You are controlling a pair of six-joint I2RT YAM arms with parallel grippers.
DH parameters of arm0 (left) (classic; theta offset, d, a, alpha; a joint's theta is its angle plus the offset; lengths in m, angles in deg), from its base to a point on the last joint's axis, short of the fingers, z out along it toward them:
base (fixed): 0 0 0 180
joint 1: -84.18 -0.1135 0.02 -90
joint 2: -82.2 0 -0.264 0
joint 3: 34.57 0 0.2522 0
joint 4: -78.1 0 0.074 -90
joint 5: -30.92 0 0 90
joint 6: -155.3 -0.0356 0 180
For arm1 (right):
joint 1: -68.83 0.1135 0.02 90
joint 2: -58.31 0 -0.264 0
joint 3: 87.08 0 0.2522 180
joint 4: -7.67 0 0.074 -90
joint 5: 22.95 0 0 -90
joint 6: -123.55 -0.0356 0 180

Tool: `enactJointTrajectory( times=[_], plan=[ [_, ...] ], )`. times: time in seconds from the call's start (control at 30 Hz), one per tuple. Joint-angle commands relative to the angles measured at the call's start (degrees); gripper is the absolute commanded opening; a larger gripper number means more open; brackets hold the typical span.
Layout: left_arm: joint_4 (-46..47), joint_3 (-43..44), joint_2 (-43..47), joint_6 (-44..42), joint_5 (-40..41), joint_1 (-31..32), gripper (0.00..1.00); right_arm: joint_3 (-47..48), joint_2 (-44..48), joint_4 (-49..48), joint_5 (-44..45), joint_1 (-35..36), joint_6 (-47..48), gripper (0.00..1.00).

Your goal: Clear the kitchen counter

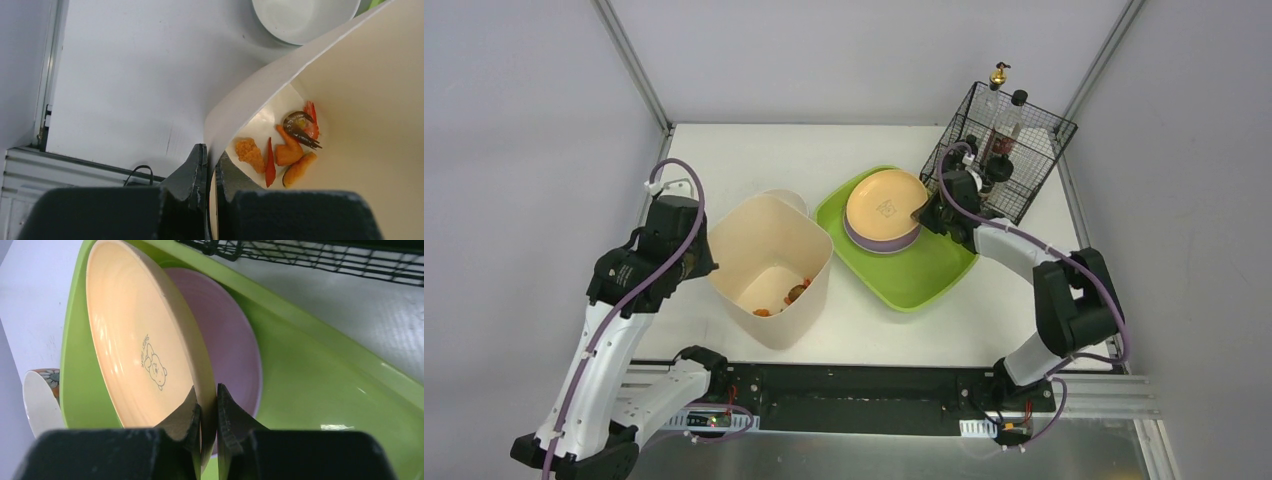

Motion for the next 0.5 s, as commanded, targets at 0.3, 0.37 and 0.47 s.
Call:
enactJointTrajectory(
  times=[0.3,0.37,0.47],
  plan=[
    [-1.7,4.5,1.4,3.0,12.1,-1.2,0.0,3.3,-5.6,-4.5,-0.7,3.4,-6.1,0.18],
    [-1.7,4.3,1.1,3.1,12.5,-2.2,0.0,2.6,-5.5,-4.5,-1.3,3.5,-6.3,0.37],
    [-1.7,4.3,1.0,3.0,12.5,-4.3,0.0,1.5,-4.1,-4.0,-1.6,3.5,-5.7,0.58]
  ],
)
